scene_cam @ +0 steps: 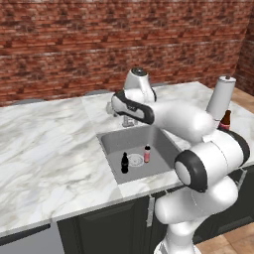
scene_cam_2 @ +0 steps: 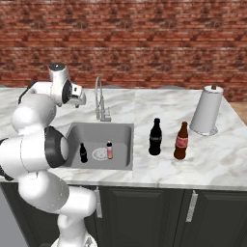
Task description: Place the large bottle from the dining counter next to the other large bottle outside the sink, and place the small bottle from the dining counter next to the other small bottle inside the sink.
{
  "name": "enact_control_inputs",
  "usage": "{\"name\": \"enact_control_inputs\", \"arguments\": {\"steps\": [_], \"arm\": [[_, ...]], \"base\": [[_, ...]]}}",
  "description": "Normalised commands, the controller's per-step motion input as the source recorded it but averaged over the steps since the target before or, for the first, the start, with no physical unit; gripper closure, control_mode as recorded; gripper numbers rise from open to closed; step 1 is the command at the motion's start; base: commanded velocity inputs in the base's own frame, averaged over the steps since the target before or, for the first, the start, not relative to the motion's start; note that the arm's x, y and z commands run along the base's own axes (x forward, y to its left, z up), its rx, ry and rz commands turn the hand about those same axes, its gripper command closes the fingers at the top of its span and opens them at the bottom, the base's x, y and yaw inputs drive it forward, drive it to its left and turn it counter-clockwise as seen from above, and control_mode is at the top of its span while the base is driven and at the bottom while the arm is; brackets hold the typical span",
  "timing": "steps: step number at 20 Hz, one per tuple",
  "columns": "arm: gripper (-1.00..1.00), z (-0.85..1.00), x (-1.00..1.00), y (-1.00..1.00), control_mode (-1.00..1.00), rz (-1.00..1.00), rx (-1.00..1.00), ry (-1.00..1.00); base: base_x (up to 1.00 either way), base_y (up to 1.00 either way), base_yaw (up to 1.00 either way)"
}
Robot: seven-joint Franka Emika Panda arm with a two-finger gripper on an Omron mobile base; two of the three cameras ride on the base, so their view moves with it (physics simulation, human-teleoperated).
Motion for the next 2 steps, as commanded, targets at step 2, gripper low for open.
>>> {"name": "enact_control_inputs", "arguments": {"steps": [2], "arm": [[-1.00, 0.90, 0.00, 0.01, -1.00, 0.06, 0.00, 0.00]], "base": [[0.00, 0.00, 0.00]]}}
